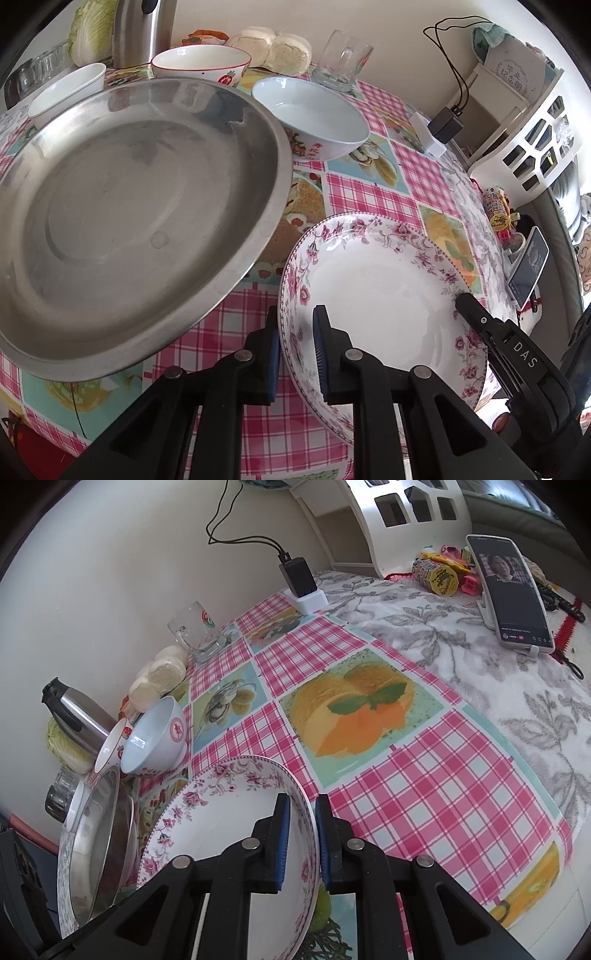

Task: Organize plates and bowls
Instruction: 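Lift the floral plate off the table with both grippers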

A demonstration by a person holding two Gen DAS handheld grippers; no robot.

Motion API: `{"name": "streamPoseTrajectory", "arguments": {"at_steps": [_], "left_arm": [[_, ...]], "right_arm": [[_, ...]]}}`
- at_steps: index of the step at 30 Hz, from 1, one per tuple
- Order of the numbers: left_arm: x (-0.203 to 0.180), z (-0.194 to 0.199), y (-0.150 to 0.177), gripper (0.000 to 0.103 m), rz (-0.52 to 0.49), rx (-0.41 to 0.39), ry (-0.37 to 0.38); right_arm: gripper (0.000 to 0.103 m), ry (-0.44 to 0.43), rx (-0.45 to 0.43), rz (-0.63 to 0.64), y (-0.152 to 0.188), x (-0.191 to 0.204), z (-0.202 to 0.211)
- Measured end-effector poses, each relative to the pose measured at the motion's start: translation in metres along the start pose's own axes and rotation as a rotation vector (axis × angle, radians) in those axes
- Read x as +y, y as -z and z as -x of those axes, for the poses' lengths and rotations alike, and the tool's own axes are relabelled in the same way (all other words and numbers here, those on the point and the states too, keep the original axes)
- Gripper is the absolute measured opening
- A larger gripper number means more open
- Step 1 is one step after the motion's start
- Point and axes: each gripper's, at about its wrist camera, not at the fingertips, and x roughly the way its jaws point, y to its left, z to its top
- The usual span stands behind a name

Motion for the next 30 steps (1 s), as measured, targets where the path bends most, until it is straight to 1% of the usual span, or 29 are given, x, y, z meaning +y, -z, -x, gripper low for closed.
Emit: {"name": "streamPoseTrajectory", "arguments": {"at_steps": [6, 11, 20, 24, 30], "left_arm": [[-0.007, 0.009, -0.003, 0.017, -0.021, -0.03, 0.025], [-0.017, 0.02, -0.006, 0.017, -0.071, -0.084, 0.021], [-0.027, 0.04, -0.011, 0.017, -0.125, -0.169, 0.039], [-0.025, 0.043, -0.013, 0.017, -0.127, -0.181, 0.047], [-0.013, 0.05, -0.016, 0.017, -0.106, -0.191, 0.06]], "right_arm": [[0.015, -0.005, -0.029, -0.014, -0.003, -0.003, 0.009], [0.015, -0.015, -0.058, -0.022, -0.005, -0.004, 0.017], [0.015, -0.037, -0.125, -0.025, -0.009, -0.001, 0.035], [0.015, -0.045, -0.146, -0.021, -0.009, 0.003, 0.04], [0.015, -0.055, -0.15, -0.012, -0.007, 0.014, 0.042]]}}
